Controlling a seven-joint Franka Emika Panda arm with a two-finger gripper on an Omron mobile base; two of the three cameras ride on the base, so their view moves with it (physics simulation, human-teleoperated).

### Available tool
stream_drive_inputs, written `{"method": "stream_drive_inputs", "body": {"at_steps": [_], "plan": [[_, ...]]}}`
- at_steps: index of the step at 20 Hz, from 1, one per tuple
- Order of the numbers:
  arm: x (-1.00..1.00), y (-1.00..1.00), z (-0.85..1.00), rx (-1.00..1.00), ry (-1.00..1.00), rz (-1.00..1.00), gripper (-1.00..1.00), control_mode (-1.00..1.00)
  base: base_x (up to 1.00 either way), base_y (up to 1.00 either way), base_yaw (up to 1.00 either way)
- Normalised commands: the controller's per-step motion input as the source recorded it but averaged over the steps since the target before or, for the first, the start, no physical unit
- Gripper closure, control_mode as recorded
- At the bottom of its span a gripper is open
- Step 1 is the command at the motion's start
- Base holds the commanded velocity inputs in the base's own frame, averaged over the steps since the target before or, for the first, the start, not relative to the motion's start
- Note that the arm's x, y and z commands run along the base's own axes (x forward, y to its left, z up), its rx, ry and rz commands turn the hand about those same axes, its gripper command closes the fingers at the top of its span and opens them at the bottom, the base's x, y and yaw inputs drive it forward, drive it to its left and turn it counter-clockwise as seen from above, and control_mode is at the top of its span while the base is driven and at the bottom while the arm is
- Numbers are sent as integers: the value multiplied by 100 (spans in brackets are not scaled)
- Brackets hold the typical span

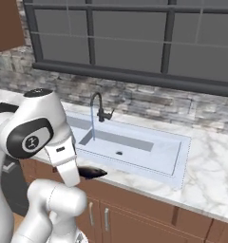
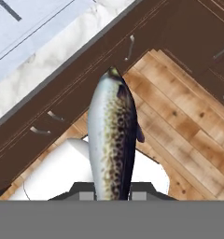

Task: Take the fish out of the fridge, briefly rinse it in the sink, and place it on the tray next to the sink.

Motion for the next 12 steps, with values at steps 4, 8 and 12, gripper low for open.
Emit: {"method": "stream_drive_inputs", "body": {"at_steps": [4,8,12], "plan": [[0,0,0,0,0,0,100,100,0,38,0],[0,0,0,0,0,0,100,100,0,10,0],[0,0,0,0,0,0,100,100,1,0,0]]}}
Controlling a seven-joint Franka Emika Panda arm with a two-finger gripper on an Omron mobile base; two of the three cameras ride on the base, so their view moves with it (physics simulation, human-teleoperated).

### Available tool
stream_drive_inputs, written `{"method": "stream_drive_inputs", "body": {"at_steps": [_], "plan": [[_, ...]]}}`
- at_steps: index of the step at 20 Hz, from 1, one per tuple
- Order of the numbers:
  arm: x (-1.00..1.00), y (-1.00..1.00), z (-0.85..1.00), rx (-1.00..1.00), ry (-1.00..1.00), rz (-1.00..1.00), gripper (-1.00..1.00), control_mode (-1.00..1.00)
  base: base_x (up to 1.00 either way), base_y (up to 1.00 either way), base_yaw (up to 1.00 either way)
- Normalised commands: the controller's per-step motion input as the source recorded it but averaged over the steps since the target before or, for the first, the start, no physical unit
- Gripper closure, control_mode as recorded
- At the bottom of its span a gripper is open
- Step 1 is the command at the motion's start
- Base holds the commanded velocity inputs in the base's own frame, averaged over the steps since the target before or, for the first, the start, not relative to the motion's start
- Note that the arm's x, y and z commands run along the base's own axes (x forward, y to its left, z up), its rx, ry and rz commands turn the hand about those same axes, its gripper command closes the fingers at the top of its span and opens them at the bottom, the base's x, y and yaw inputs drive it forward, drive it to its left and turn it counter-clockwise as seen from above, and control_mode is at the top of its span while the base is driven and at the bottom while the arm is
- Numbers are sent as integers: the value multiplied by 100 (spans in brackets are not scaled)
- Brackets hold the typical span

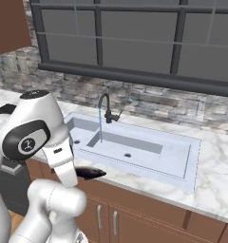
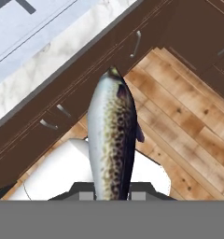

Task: Take the fish out of the fridge, briefly rinse it in the sink, and place it on the tray next to the sink.

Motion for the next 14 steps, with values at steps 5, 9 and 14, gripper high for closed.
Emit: {"method": "stream_drive_inputs", "body": {"at_steps": [5,9,14], "plan": [[0,0,0,0,0,0,100,100,19,0,0],[0,0,0,0,0,0,100,100,19,0,-3],[0,0,0,0,0,0,100,100,13,8,-7]]}}
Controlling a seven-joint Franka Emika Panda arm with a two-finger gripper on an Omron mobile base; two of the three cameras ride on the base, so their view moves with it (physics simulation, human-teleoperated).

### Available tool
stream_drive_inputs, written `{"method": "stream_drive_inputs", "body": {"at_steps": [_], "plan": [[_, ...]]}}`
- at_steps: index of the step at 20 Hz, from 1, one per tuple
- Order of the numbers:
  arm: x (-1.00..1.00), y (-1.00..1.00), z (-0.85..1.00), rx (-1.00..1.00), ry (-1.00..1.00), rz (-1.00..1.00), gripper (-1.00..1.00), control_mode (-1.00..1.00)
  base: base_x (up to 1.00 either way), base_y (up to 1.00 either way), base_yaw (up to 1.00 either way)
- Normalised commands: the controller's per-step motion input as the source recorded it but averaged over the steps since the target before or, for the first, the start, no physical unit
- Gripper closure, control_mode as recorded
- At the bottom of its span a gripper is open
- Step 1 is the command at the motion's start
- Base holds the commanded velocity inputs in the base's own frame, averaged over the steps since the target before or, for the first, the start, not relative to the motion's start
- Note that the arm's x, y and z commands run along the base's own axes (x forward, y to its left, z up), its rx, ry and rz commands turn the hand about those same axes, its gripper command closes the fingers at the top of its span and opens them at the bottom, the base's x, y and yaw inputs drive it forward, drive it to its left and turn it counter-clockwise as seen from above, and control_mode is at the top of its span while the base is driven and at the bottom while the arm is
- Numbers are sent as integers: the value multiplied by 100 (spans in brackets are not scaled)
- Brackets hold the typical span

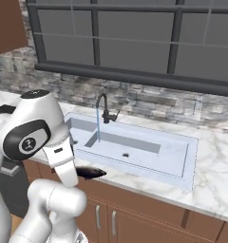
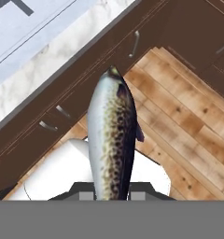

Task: Take the fish out of the fridge, briefly rinse it in the sink, and place it on the tray next to the sink.

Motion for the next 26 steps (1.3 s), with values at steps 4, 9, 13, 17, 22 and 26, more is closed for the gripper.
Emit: {"method": "stream_drive_inputs", "body": {"at_steps": [4,9,13,17,22,26], "plan": [[0,0,0,0,0,0,100,100,6,22,-6],[0,0,0,0,0,0,100,100,8,32,-1],[0,0,0,0,0,0,100,100,18,52,0],[0,0,0,0,0,0,100,100,0,13,0],[19,-14,0,0,0,3,100,-100,3,-1,1],[68,-60,0,1,1,16,100,-100,0,0,0]]}}
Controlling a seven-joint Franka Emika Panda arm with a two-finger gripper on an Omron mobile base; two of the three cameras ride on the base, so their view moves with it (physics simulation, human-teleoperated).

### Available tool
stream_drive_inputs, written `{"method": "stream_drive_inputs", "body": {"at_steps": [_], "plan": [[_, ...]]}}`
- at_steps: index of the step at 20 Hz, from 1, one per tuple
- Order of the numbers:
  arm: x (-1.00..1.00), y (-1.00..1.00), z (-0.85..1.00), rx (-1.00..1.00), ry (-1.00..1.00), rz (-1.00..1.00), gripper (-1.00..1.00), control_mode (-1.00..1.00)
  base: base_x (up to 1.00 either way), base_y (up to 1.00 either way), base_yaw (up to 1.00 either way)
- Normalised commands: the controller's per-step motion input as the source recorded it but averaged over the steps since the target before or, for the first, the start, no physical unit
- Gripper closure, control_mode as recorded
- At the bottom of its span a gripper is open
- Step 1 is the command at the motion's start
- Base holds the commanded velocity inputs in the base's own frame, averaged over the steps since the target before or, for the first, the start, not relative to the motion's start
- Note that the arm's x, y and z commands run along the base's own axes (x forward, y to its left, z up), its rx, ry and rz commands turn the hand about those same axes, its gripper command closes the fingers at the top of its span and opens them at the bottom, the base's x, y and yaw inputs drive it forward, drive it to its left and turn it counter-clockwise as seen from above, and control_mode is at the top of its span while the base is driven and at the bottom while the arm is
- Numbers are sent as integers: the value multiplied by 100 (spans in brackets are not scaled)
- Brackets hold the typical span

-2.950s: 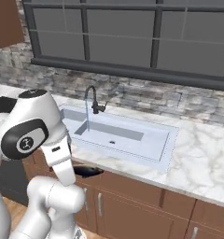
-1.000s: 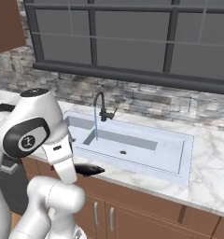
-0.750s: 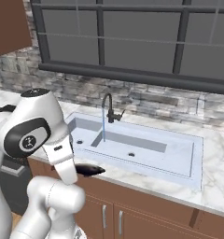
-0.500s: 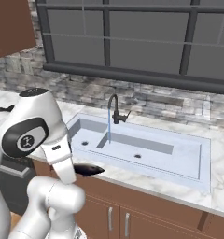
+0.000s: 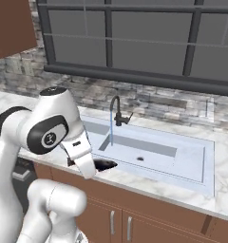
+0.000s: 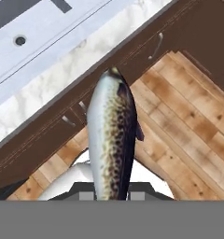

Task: Take the fish out of the fridge, briefly rinse it in the sink, and place it on the tray next to the sink.

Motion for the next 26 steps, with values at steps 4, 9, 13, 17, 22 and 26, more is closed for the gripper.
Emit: {"method": "stream_drive_inputs", "body": {"at_steps": [4,9,13,17,22,26], "plan": [[52,-78,0,2,2,30,100,-100,0,0,0],[36,-49,0,8,10,35,100,-100,0,0,0],[34,-15,-10,18,0,36,100,-100,0,0,0],[57,0,-5,26,2,42,100,-100,0,0,0],[96,9,-1,27,10,51,100,-100,0,0,0],[91,28,-17,21,7,52,100,-100,0,0,0]]}}
